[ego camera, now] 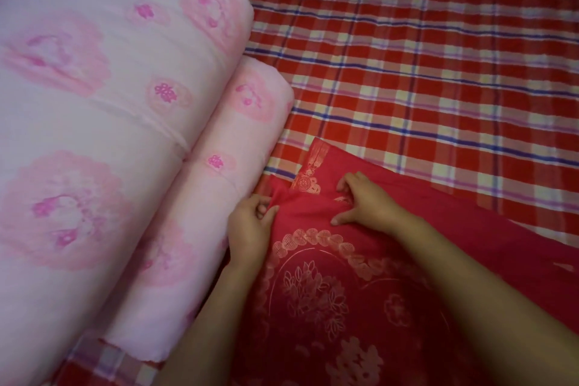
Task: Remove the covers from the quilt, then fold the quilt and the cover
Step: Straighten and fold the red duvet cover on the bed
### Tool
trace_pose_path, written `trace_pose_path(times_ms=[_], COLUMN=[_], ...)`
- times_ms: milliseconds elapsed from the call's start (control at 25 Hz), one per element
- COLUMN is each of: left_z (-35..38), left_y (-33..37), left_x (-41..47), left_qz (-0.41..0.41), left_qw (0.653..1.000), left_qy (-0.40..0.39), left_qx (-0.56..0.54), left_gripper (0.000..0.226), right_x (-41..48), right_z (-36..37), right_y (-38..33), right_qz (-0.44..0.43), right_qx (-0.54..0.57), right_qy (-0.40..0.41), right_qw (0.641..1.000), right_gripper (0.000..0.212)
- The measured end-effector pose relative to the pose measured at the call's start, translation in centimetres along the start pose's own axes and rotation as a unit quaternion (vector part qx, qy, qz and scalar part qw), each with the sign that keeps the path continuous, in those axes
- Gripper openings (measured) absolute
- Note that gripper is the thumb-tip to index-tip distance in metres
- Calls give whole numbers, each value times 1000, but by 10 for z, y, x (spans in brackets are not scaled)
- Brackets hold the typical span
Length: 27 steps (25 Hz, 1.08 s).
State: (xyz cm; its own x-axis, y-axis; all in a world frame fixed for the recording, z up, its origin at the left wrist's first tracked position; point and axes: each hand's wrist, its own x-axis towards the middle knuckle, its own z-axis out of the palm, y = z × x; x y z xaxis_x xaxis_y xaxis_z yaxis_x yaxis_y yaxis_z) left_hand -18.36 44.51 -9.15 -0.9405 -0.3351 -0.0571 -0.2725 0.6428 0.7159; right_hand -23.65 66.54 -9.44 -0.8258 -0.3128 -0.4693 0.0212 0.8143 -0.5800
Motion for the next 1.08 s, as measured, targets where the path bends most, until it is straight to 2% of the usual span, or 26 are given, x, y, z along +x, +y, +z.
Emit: trace_pose_path(times_ms=[80,120,200,240,280,320,400,440,480,520,600,640,720,800,880,960,1000,1080], left_z=[-4,-4,3,12,24,37,57,61,63,63,54,50,44,40,34,26,21,12], left_y=[5,11,28,37,45,54,65,66,63,57,42,36,20,5,-5,-5,-4,-3], left_x=[0,4,22,35,49,59,64,61,57,54,46,42,37,31,26,27,27,25], left_qz=[3,9,18,26,33,34,-26,-61,-60,-25,76,114,123,73,45,24,-17,-143], left_qw=[999,999,997,996,997,997,986,977,975,979,980,975,961,939,923,920,910,854], left_qy=[14,24,45,44,26,-10,-129,-180,-197,-191,-179,-187,-239,-326,-373,-383,-402,-485], left_qx=[-31,-44,-67,-72,-70,-75,-99,-101,-88,-67,-38,-35,-56,-81,-79,-81,-96,-122], left_gripper=[10,8,9,11,13,19,47,63,71,69,49,38,19,32,39,49,52,54], right_x=[-10,-15,-17,-14,-7,0,10,13,13,11,0,-8,-29,-46,-56,-54,-46,-22], right_z=[8,6,-10,-16,-19,-20,-17,-15,-15,-13,-3,6,24,35,36,23,16,-2], right_y=[0,-1,-2,0,7,16,29,33,35,34,28,25,21,25,25,15,13,17], right_qz=[-8,-17,-25,-20,-1,38,140,163,153,110,-20,-78,-153,-171,-161,-121,-76,62], right_qx=[-41,-54,-70,-76,-75,-65,-14,-2,-8,-32,-85,-96,-87,-89,-91,-48,-24,-29], right_qy=[-23,8,151,221,258,256,166,129,120,140,211,228,195,159,171,196,204,159], right_qw=[999,998,986,972,963,964,976,978,981,983,974,966,965,968,968,972,976,985], right_gripper=[38,27,16,17,20,28,60,75,78,68,32,23,23,34,45,43,39,45])
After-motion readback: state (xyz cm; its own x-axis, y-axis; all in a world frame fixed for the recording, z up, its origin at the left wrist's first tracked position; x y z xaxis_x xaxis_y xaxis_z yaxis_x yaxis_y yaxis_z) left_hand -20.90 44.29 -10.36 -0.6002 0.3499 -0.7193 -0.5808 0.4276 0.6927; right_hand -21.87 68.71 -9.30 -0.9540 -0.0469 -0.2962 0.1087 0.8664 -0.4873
